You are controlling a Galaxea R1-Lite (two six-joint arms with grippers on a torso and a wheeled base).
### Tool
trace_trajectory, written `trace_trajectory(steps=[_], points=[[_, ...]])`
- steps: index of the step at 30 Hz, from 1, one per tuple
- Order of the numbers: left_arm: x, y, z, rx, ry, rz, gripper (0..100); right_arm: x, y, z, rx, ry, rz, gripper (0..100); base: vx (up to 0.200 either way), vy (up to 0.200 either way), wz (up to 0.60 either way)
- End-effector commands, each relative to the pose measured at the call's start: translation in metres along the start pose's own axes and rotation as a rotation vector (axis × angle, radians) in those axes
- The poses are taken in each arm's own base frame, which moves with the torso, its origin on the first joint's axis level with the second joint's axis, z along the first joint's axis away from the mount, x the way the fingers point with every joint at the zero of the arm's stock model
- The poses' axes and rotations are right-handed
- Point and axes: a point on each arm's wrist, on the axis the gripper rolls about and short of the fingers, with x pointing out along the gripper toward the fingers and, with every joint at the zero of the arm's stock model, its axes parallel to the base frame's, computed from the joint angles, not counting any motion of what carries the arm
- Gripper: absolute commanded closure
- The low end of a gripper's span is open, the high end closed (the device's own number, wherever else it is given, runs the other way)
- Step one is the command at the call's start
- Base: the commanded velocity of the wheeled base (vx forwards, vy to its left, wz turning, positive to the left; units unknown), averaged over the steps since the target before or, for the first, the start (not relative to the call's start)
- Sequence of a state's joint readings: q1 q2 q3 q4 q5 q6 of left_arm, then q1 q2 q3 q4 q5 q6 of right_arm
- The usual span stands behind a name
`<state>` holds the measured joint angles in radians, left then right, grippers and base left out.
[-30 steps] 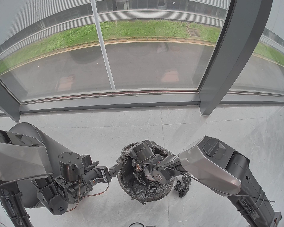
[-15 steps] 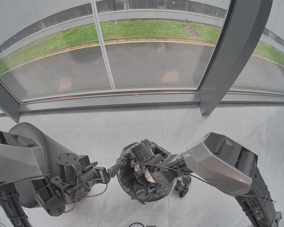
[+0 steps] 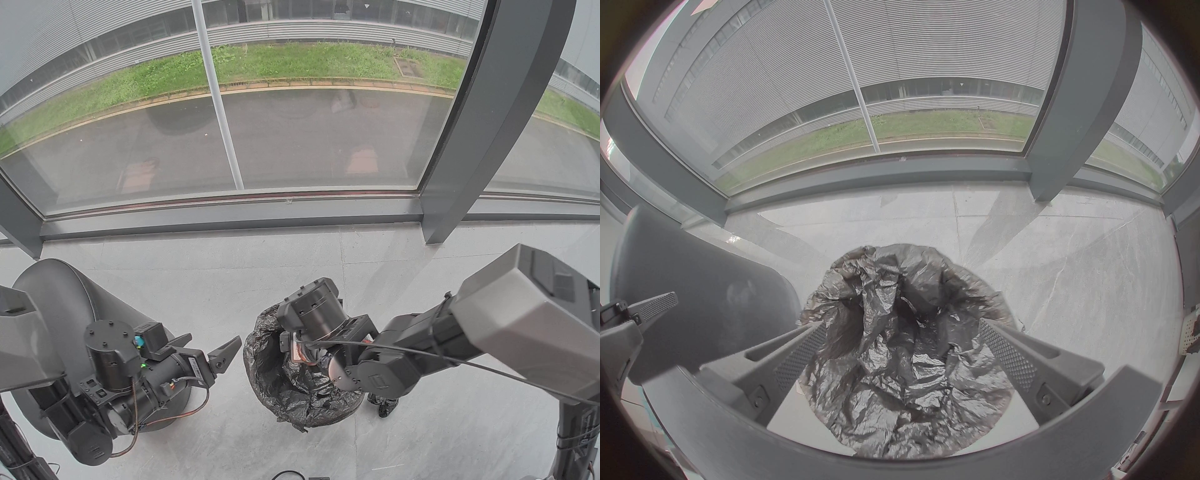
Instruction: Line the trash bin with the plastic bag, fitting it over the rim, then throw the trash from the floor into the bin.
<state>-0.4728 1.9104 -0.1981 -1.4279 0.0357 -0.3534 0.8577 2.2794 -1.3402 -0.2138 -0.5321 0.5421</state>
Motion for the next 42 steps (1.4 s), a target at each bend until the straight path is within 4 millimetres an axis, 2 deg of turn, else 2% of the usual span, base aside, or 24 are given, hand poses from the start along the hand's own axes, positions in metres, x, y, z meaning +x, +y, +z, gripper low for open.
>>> trace_trajectory(steps=[1,3,6,7,10,13,15,20,23,29,33,39,42], points=[[-0.051,-0.005,0.02,0.008,-0.105,-0.03,0,-0.057,-0.029,0.037,0.045,-0.067,0.026,0,0.0,0.0,0.0],[-0.064,-0.003,0.024,0.03,-0.132,-0.009,0,-0.067,-0.043,0.048,0.06,-0.087,0.01,0,0.0,0.0,0.0],[-0.077,0.004,0.028,0.085,-0.159,0.115,0,-0.083,-0.061,0.056,0.074,-0.112,0.001,0,0.0,0.0,0.0],[-0.078,0.004,0.028,0.089,-0.16,0.121,0,-0.084,-0.062,0.057,0.073,-0.112,0.0,0,0.0,0.0,0.0],[-0.096,0.008,0.035,0.138,-0.192,0.228,0,-0.103,-0.078,0.06,0.067,-0.126,-0.008,0,0.0,0.0,0.0],[-0.111,0.007,0.037,0.156,-0.208,0.245,0,-0.115,-0.086,0.055,0.048,-0.119,-0.006,0,0.0,0.0,0.0],[-0.128,0.006,0.04,0.166,-0.214,0.268,0,-0.123,-0.093,0.043,0.029,-0.095,-0.001,0,0.0,0.0,0.0],[-0.165,0.005,0.046,0.154,-0.27,0.322,0,-0.136,-0.104,0.028,0.02,-0.085,0.017,0,0.0,0.0,0.0],[-0.195,0.005,0.047,0.147,-0.285,0.36,0,-0.147,-0.11,0.022,0.021,-0.095,0.03,0,0.0,0.0,0.0],[-0.246,0.006,0.04,0.128,-0.254,0.418,0,-0.156,-0.119,0.014,0.013,-0.085,0.026,0,0.0,0.0,0.0],[-0.268,0.008,0.025,0.105,-0.303,0.522,0,-0.163,-0.123,0.015,0.021,-0.099,0.033,0,0.0,0.0,0.0],[-0.283,0.013,-0.009,0.092,-0.333,0.585,0,-0.174,-0.129,0.016,0.033,-0.12,0.043,0,0.0,0.0,0.0],[-0.284,0.015,-0.023,0.087,-0.334,0.616,0,-0.177,-0.132,0.014,0.032,-0.119,0.044,0,0.0,0.0,0.0]])
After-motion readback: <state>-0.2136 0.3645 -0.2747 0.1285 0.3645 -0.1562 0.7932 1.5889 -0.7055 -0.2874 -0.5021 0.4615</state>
